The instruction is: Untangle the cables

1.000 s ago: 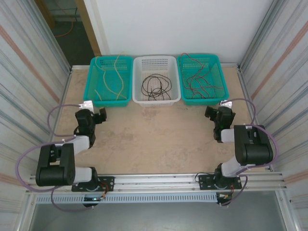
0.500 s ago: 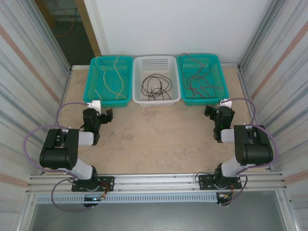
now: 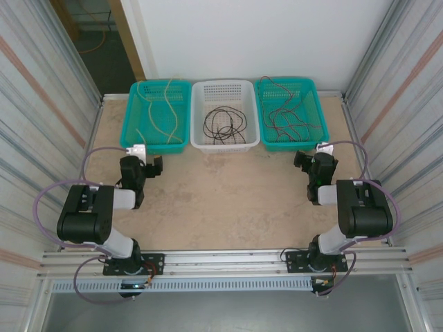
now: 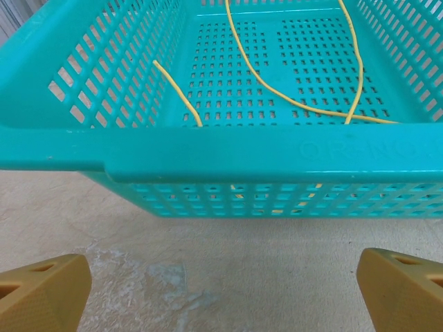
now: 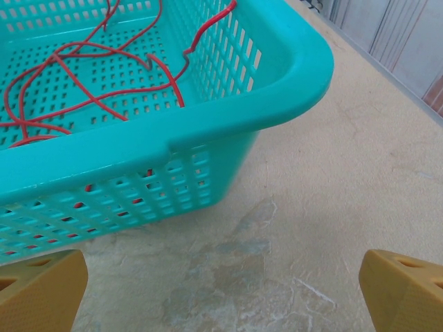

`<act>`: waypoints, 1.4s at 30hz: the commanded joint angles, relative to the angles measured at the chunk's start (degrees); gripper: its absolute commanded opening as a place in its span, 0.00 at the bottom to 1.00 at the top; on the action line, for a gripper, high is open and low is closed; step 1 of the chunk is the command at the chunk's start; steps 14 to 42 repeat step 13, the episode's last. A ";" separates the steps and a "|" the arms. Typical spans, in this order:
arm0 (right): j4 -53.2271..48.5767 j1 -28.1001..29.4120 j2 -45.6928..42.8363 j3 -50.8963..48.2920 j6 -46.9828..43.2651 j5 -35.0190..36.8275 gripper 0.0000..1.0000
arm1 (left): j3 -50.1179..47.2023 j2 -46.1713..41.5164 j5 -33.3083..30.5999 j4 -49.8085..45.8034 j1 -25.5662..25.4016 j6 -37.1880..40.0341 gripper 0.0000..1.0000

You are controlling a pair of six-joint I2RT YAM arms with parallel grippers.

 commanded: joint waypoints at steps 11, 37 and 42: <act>-2.74 -1.93 -0.07 2.06 -2.74 -11.78 0.99 | 1.14 -0.79 -0.89 0.33 -0.05 0.79 0.99; -1.43 -1.59 -0.32 1.31 -2.99 -11.44 0.99 | 1.05 -0.84 -0.90 0.41 -0.07 0.79 0.99; -1.43 -1.59 -0.32 1.31 -2.99 -11.44 0.99 | 1.05 -0.84 -0.90 0.41 -0.07 0.79 0.99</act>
